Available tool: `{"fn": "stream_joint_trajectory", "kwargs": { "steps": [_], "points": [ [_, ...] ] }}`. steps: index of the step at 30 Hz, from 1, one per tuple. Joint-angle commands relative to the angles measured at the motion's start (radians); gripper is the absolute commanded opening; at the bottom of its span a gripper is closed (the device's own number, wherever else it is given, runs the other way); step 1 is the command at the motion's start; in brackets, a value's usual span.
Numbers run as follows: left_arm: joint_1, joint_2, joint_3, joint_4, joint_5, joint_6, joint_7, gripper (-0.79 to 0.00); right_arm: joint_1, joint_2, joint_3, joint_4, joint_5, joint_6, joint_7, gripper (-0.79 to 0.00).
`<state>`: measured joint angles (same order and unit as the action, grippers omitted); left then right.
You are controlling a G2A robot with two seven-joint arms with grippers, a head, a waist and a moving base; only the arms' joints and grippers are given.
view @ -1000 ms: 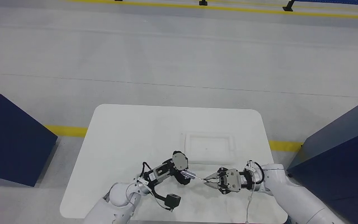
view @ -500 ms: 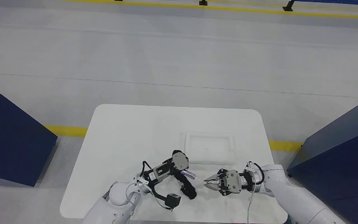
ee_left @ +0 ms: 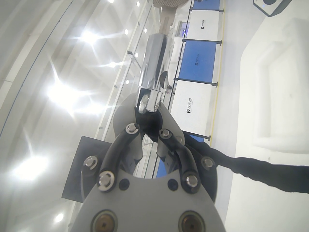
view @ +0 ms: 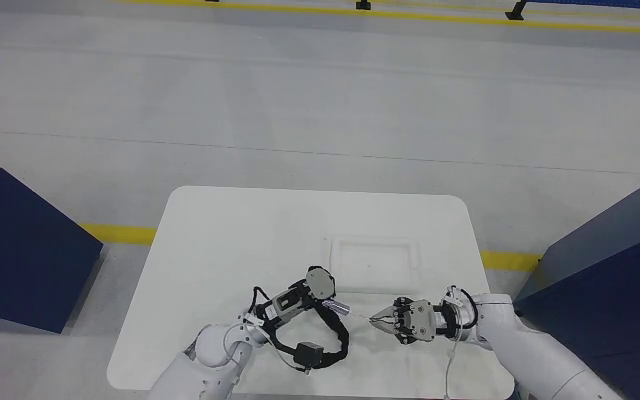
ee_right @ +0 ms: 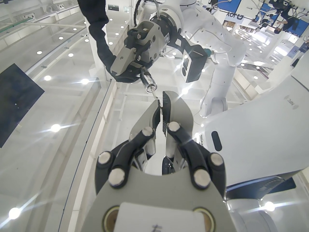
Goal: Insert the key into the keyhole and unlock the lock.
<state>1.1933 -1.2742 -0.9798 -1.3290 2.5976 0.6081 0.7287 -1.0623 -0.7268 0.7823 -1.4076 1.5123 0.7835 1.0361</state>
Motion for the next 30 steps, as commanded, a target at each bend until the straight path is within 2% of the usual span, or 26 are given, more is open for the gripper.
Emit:
{"fn": "stream_joint_trajectory", "kwargs": {
  "steps": [1,5,10,19,22,26,30],
  "points": [
    [0.002,0.000,-0.002,-0.002,-0.034,-0.005,0.005,-0.785,-0.001,0.000,0.008,0.011,-0.009,-0.019,0.020,0.000],
    [0.000,0.001,-0.011,0.000,-0.059,-0.014,0.018,-0.785,-0.004,0.002,0.032,0.035,-0.037,-0.063,0.057,0.000],
    [0.005,0.002,-0.023,-0.004,-0.109,-0.024,0.027,-0.785,-0.014,0.004,0.095,0.072,-0.038,-0.179,0.087,0.000],
    [0.013,0.006,-0.042,-0.011,-0.145,-0.046,0.032,-0.785,-0.057,0.011,0.233,0.073,-0.134,-0.592,0.153,0.000],
    [0.017,0.006,-0.043,-0.015,-0.148,-0.061,0.018,-0.785,-0.077,0.008,0.266,0.065,-0.135,-0.683,0.153,0.000],
    [0.016,0.006,-0.050,-0.018,-0.145,-0.071,0.003,-0.785,-0.097,0.003,0.298,0.050,-0.153,-0.774,0.144,0.000],
    [0.020,0.010,-0.069,-0.031,-0.139,-0.079,-0.012,-0.785,-0.114,-0.003,0.318,0.040,-0.155,-0.793,0.135,0.000]
  ]
}}
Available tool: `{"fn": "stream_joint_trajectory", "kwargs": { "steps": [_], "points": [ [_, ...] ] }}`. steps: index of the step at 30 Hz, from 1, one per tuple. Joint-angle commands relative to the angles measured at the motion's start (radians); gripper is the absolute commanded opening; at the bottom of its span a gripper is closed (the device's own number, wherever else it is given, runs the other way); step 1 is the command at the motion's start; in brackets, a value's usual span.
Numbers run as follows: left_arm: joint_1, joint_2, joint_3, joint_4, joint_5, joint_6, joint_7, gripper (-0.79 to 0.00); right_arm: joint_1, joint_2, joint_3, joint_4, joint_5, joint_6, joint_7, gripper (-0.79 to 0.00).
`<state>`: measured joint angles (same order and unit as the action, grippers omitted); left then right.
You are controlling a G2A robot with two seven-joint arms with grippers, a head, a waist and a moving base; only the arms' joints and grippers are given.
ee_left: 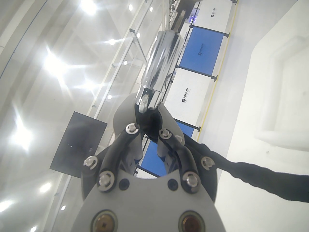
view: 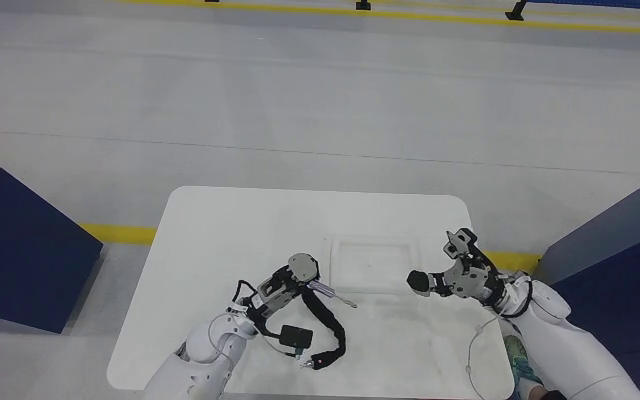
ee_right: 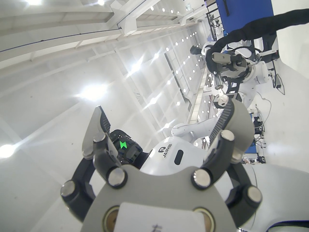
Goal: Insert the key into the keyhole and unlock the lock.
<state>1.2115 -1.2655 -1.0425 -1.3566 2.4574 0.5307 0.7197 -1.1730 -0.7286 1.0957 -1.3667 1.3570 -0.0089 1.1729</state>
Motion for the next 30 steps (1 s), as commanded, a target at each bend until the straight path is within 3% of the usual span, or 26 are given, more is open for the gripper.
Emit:
{"fn": "stream_joint_trajectory", "kwargs": {
  "steps": [1,9,30],
  "points": [
    [0.003,0.003,-0.013,-0.008,0.000,-0.003,-0.005,-0.785,-0.006,-0.003,0.008,-0.002,0.000,0.003,-0.003,0.000],
    [0.025,0.011,-0.045,-0.048,0.025,-0.015,-0.029,-0.785,-0.015,-0.010,0.022,-0.001,0.005,0.017,-0.009,0.000],
    [0.025,0.011,-0.045,-0.048,0.025,-0.015,-0.029,-0.785,-0.015,-0.010,0.022,-0.001,0.005,0.017,-0.009,0.000]
  ]
}}
